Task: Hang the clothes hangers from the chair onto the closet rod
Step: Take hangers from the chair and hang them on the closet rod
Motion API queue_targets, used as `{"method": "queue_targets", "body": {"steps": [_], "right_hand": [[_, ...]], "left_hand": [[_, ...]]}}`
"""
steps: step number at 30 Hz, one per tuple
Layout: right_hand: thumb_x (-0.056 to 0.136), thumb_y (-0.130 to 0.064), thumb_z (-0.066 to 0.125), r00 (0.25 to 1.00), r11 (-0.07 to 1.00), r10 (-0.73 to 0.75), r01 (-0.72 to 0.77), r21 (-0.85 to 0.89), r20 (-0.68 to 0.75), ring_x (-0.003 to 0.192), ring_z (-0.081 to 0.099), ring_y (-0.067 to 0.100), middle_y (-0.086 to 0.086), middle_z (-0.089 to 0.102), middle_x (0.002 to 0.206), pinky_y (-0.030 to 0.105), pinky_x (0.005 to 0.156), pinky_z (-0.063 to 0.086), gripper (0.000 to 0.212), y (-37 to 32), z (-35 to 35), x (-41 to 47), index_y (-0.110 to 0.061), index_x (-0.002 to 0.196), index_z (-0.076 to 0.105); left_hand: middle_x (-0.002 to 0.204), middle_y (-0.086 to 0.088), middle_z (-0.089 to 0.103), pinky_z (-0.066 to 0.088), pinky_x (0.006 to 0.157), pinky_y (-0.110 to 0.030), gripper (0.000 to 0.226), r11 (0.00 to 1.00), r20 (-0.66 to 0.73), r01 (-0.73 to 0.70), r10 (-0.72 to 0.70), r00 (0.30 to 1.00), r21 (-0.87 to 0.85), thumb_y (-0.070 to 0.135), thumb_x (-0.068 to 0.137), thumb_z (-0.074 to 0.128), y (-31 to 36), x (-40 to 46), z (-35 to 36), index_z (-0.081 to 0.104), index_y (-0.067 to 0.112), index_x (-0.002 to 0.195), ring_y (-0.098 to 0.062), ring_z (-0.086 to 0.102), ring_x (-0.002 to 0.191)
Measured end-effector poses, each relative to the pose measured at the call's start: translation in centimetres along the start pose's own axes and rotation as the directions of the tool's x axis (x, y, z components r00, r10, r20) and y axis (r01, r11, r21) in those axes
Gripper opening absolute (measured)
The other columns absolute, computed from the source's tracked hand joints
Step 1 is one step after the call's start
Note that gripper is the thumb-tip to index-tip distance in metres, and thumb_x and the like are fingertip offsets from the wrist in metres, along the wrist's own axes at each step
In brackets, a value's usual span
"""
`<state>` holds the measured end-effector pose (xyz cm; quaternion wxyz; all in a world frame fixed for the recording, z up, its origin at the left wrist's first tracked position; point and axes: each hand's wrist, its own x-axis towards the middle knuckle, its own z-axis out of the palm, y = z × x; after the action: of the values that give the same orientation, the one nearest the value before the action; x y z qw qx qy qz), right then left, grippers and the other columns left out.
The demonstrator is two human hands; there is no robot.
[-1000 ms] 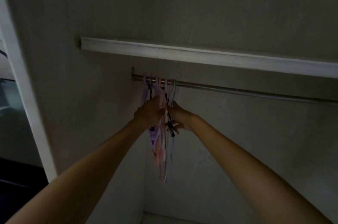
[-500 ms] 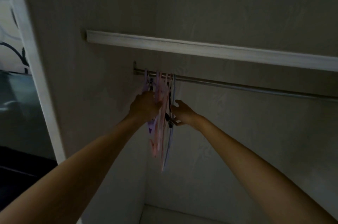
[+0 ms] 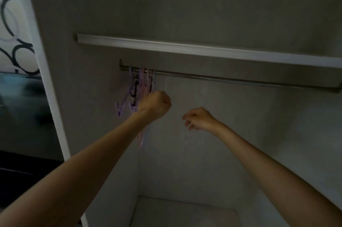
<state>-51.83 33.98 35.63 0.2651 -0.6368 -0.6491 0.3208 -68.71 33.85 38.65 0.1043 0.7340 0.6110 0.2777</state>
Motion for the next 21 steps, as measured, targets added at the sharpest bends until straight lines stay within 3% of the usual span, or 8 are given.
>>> {"method": "queue_targets", "body": {"steps": [6, 7, 11, 13, 16, 18, 21], "right_hand": [[0.093, -0.011, 0.042, 0.988, 0.989, 0.147, -0.148, -0.016, -0.045, 0.061, 0.059, 0.009, 0.000, 0.063, 0.077, 0.018, 0.056, 0.044, 0.020, 5.3, -1.7, -6.6, -0.017, 0.090, 0.061], [0.093, -0.011, 0.042, 0.971, 0.975, 0.221, -0.221, 0.007, -0.087, 0.060, 0.059, 0.008, -0.002, 0.062, 0.074, 0.018, 0.055, 0.044, 0.020, 7.6, -2.3, -9.9, -0.018, 0.092, 0.061], [0.094, -0.010, 0.039, 0.958, 0.963, 0.267, -0.269, -0.006, -0.101, 0.054, 0.060, 0.005, -0.005, 0.062, 0.070, 0.017, 0.053, 0.043, 0.023, 10.3, -2.9, -13.4, -0.016, 0.100, 0.061], [0.095, -0.011, 0.040, 0.925, 0.934, 0.357, -0.355, 0.043, -0.126, 0.056, 0.060, 0.007, -0.003, 0.063, 0.071, 0.019, 0.056, 0.043, 0.023, 12.9, -3.7, -18.2, -0.014, 0.103, 0.061], [0.095, -0.012, 0.042, 0.862, 0.871, 0.491, -0.481, 0.100, -0.126, 0.061, 0.059, 0.012, 0.004, 0.064, 0.081, 0.020, 0.059, 0.043, 0.025, 17.8, -5.1, -24.5, -0.008, 0.111, 0.061], [0.095, -0.014, 0.044, 0.814, 0.820, 0.570, -0.552, 0.154, -0.115, 0.059, 0.059, 0.010, 0.004, 0.063, 0.079, 0.020, 0.058, 0.042, 0.023, 20.6, -6.4, -29.2, -0.008, 0.110, 0.061], [0.095, -0.018, 0.049, 0.753, 0.753, 0.650, -0.620, 0.222, -0.102, 0.048, 0.060, 0.003, 0.002, 0.062, 0.075, 0.016, 0.052, 0.042, 0.012, 25.1, -8.1, -35.2, -0.016, 0.090, 0.060]], "left_hand": [[0.113, -0.011, 0.069, 0.052, 0.094, -0.040, 0.021, 0.987, 0.274, -0.043, 0.084, 0.958, -0.153, 0.018, 0.087, 0.057, 2.1, -3.3, 5.4, 0.070, 0.017, 0.104, -0.029, 0.065, 0.105], [0.111, -0.013, 0.069, 0.052, 0.094, -0.042, 0.019, 0.977, 0.362, -0.093, 0.159, 0.918, -0.194, 0.016, 0.086, 0.058, 4.0, -5.0, 7.7, 0.071, 0.016, 0.101, -0.031, 0.065, 0.103], [0.100, -0.012, 0.073, 0.054, 0.091, -0.038, 0.016, 0.963, 0.435, -0.138, 0.229, 0.871, -0.230, 0.012, 0.085, 0.058, 5.7, -6.6, 10.6, 0.070, 0.019, 0.094, -0.028, 0.069, 0.094], [0.101, -0.012, 0.073, 0.056, 0.076, -0.026, 0.019, 0.949, 0.539, -0.177, 0.295, 0.789, -0.262, 0.011, 0.087, 0.057, 8.8, -9.0, 13.5, 0.070, 0.016, 0.099, -0.024, 0.069, 0.085], [0.106, -0.017, 0.071, 0.042, 0.041, -0.008, 0.022, 0.924, 0.633, -0.218, 0.374, 0.678, -0.313, 0.009, 0.087, 0.057, 13.4, -12.9, 17.4, 0.069, 0.010, 0.106, -0.014, 0.061, 0.065], [0.109, -0.019, 0.069, 0.038, 0.035, -0.006, 0.023, 0.907, 0.689, -0.232, 0.418, 0.591, -0.351, 0.009, 0.088, 0.057, 16.6, -15.5, 20.5, 0.068, 0.007, 0.108, -0.010, 0.058, 0.062], [0.112, -0.020, 0.068, 0.037, 0.035, -0.007, 0.023, 0.892, 0.749, -0.241, 0.452, 0.484, -0.382, 0.008, 0.089, 0.058, 20.8, -19.3, 24.3, 0.067, 0.003, 0.110, -0.006, 0.058, 0.055]]}}
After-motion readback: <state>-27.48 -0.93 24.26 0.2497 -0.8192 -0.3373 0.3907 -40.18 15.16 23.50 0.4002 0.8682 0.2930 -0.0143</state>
